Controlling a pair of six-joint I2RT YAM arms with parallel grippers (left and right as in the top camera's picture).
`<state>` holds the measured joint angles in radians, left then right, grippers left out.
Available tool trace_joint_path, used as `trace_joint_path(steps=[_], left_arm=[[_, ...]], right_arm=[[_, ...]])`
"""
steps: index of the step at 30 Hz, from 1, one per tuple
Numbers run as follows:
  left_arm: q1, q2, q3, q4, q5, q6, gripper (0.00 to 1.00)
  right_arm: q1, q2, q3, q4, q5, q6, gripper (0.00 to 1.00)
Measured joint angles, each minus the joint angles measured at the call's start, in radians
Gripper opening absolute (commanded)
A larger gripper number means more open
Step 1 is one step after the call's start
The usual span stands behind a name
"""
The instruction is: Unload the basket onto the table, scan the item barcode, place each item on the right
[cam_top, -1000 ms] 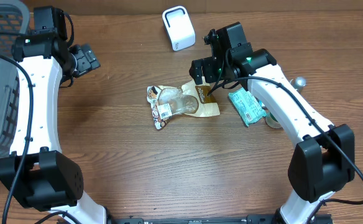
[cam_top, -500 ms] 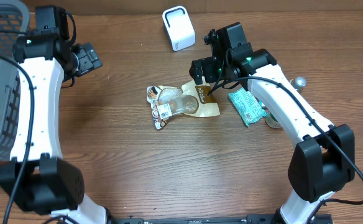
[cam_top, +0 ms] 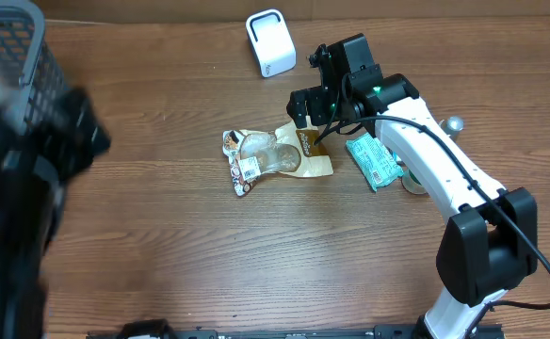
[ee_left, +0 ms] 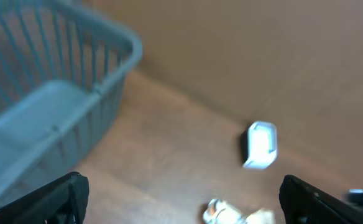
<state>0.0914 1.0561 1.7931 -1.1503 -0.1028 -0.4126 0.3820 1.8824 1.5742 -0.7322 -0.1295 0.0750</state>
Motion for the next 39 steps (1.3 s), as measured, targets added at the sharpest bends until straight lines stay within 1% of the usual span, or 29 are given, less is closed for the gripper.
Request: trace_joint_path(steps=[3,7,11,16,20,25,29,31,35,36,37,39], left_arm=[[0.0,-0.148,0.002,-0.001,0.0,0.0,1.0],[0.0,-0.277,0.014,-0.002,0.0,0.0,1.0],[0.0,-0.319,0.02,-0.012,0.0,0.0,1.0],[0.0,-0.323,0.0,-0.086,0.0,0.0,0.99],[0.0,-0.365,-0.098,-0.118,0.0,0.0,0.99],[0.0,-0.446,-0.306,-0.173,0.001,0.0,1.0],[0.0,-0.513,-0.479,-0.178,0.001,0.0,1.0],[0.0,-0.557,-0.556,-0.146,0.001,0.0,1.0],[0.0,-0.669,-0.711,0.05,0.001,-0.005,0.99],[0.0,-0.689,-0.74,0.105,0.002,-0.006,1.0],[0.0,-0.719,-0.789,0.216,0.002,-0.007,1.0],[-0.002,-0.759,-0.855,0.378,0.008,-0.008,1.0]], right_arm=[[0.0,0.0,0.0,0.0,0.0,0.0,1.0],[0.0,0.0,0.0,-0.001,0.0,0.0,1.0],[0.0,0.0,0.0,0.0,0.0,0.0,1.0],[0.0,0.0,0.0,-0.001,0.0,0.0,1.0],[0.0,0.0,0.0,-0.001,0.0,0.0,1.0],[0.0,0.0,0.0,0.0,0.0,0.0,1.0],[0.0,0.0,0.0,0.0,0.0,0.0,1.0],[0.0,0.0,0.0,0.0,0.0,0.0,1.0],[0.0,0.0,0.0,0.0,0.0,0.0,1.0],[0.0,0.0,0.0,0.0,0.0,0.0,1.0],[0.0,0.0,0.0,0.0,0.0,0.0,1.0],[0.0,0.0,0.0,0.0,0.0,0.0,1.0]])
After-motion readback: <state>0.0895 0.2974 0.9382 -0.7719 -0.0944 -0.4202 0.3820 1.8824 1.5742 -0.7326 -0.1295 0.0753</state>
